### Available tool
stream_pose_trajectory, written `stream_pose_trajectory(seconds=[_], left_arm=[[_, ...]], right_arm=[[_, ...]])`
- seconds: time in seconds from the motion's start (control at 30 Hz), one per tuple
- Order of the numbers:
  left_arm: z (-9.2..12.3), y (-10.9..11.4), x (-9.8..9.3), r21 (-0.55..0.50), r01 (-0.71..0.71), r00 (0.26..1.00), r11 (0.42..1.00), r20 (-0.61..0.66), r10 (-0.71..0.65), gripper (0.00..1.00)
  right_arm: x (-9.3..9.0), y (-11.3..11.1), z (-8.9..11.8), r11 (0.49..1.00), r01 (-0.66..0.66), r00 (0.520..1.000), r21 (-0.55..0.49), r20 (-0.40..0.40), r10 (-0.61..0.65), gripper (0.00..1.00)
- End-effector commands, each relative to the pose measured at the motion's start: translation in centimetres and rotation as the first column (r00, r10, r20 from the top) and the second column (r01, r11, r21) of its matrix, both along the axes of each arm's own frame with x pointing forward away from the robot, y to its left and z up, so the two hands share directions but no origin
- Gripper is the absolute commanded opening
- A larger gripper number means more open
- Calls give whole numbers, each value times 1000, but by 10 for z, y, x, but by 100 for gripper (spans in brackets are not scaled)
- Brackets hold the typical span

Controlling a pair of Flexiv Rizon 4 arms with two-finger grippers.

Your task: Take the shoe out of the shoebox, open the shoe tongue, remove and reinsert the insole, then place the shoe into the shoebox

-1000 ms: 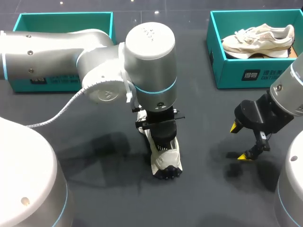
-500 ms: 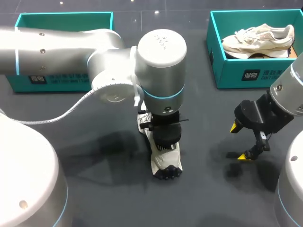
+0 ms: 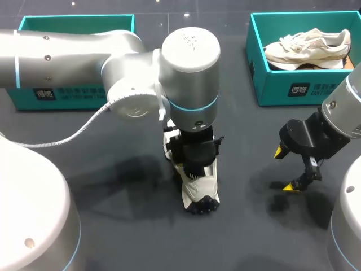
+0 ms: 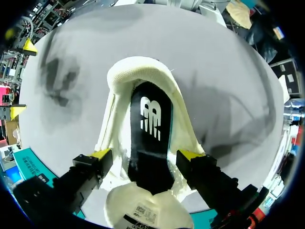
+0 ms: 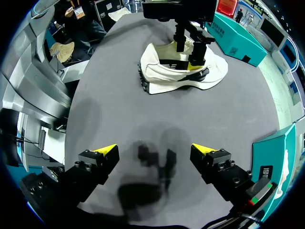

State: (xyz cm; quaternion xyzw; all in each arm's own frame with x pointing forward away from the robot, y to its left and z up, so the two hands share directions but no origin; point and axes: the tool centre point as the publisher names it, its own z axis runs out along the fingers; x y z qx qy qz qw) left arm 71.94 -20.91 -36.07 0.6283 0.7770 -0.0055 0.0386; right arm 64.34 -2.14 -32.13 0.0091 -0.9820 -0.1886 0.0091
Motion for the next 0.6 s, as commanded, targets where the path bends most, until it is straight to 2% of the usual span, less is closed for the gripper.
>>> stream_pose_trajectory(seconds=[0.03, 0.27, 0.6], left_arm=[[3, 6, 2, 3, 1, 1000, 1000, -6, -1, 100], [5, 8, 10, 3, -1, 1000, 1000, -22, 1, 100], [20, 10, 18, -15, 10, 1000, 1000, -24, -10, 100]], right_arm=[[-2, 0, 0, 1000, 2, 1000, -2, 3, -2, 100], [-2, 0, 0, 1000, 2, 1000, -2, 3, -2, 100], [-2, 0, 0, 1000, 2, 1000, -2, 3, -2, 100]])
